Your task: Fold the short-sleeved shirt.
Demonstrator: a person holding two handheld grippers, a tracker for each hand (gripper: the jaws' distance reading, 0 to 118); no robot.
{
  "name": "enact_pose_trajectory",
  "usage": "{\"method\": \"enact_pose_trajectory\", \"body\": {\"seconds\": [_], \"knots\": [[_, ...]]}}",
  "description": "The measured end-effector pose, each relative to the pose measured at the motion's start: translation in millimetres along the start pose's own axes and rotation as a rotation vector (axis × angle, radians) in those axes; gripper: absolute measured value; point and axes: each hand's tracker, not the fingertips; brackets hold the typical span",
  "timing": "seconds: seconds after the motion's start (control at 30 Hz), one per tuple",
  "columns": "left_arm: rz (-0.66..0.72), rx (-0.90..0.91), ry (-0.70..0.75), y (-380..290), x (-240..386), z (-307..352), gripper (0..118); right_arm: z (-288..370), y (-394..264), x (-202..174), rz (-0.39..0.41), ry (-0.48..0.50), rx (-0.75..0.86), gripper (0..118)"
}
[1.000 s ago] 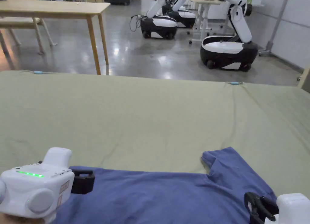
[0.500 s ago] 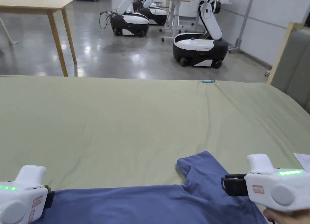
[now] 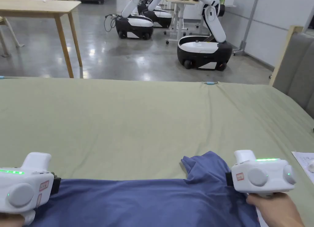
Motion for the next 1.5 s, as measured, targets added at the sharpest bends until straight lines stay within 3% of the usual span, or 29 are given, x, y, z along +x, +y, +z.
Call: {"method": "enact_pose_trajectory", "body": {"seconds": [0.17,0.37,0.5,0.63,0.73,0.77,0.8,0.83,0.87,0.9,0.93,1.07,1.13,1.17,1.2,1.23,1.27,1.43,1.47,1.5], "knots": [[0.015,0.159,-0.030,-14.0,-12.2,89.6,5,107.2,-15.8,25.3,-0.032,0.117,0.199,2],[0.031,0.230,-0.071,-85.1,-21.0,183.3,5,208.3,-103.6,40.5,-0.020,0.158,0.318,3],[0.045,0.146,-0.072,-151.5,-24.7,194.3,5,213.1,-182.2,30.7,0.028,0.104,0.284,3],[0.096,-0.009,-0.057,-215.5,-22.2,167.6,6,186.3,-244.6,20.2,-0.037,0.087,0.161,3],[0.115,0.025,-0.031,-229.5,-16.9,160.8,6,180.8,-257.0,21.7,-0.093,0.083,0.193,3],[0.117,0.061,-0.008,-227.4,-13.3,163.6,11,182.5,-253.6,21.8,-0.098,0.086,0.201,3],[0.113,0.081,0.023,-223.2,-9.4,170.1,29,187.2,-251.2,20.6,-0.099,0.078,0.209,4],[0.111,0.108,0.053,-218.6,-4.0,178.1,75,198.2,-246.9,16.3,-0.091,0.048,0.235,17],[0.105,0.152,0.042,-214.0,1.4,187.7,104,211.0,-244.2,10.5,-0.077,0.014,0.293,29],[0.102,0.212,0.022,-209.6,7.8,197.9,116,223.9,-239.9,3.4,-0.056,0.013,0.345,39],[0.098,0.284,0.011,-201.9,17.0,212.7,116,235.4,-234.4,-5.5,-0.037,0.035,0.393,51],[0.038,0.455,0.002,-166.1,56.9,233.0,116,267.7,-211.6,-56.7,0.036,0.104,0.575,81],[-0.001,0.520,0.028,-155.2,75.1,235.0,109,276.4,-205.1,-83.2,0.069,0.114,0.665,85],[-0.013,0.540,0.027,-151.5,82.2,235.7,94,278.7,-203.7,-94.5,0.085,0.113,0.698,79],[-0.015,0.541,0.018,-151.7,83.7,233.1,60,279.7,-202.7,-102.9,0.094,0.116,0.713,58],[-0.022,0.545,0.008,-151.1,86.9,232.6,3,279.1,-202.4,-111.6,0.096,0.111,0.707,15],[-0.032,0.541,0.014,-150.3,89.9,230.3,0,277.3,-202.0,-118.5,0.100,0.103,0.706,3],[-0.013,0.490,-0.039,-162.8,75.5,219.4,0,268.3,-205.2,-127.9,0.102,0.128,0.678,3],[-0.001,0.476,-0.037,-166.1,66.4,219.6,4,267.9,-206.1,-128.2,0.105,0.126,0.679,3],[0.038,0.451,-0.047,-170.6,53.7,217.4,18,268.0,-205.9,-127.9,0.108,0.125,0.676,3]]}}
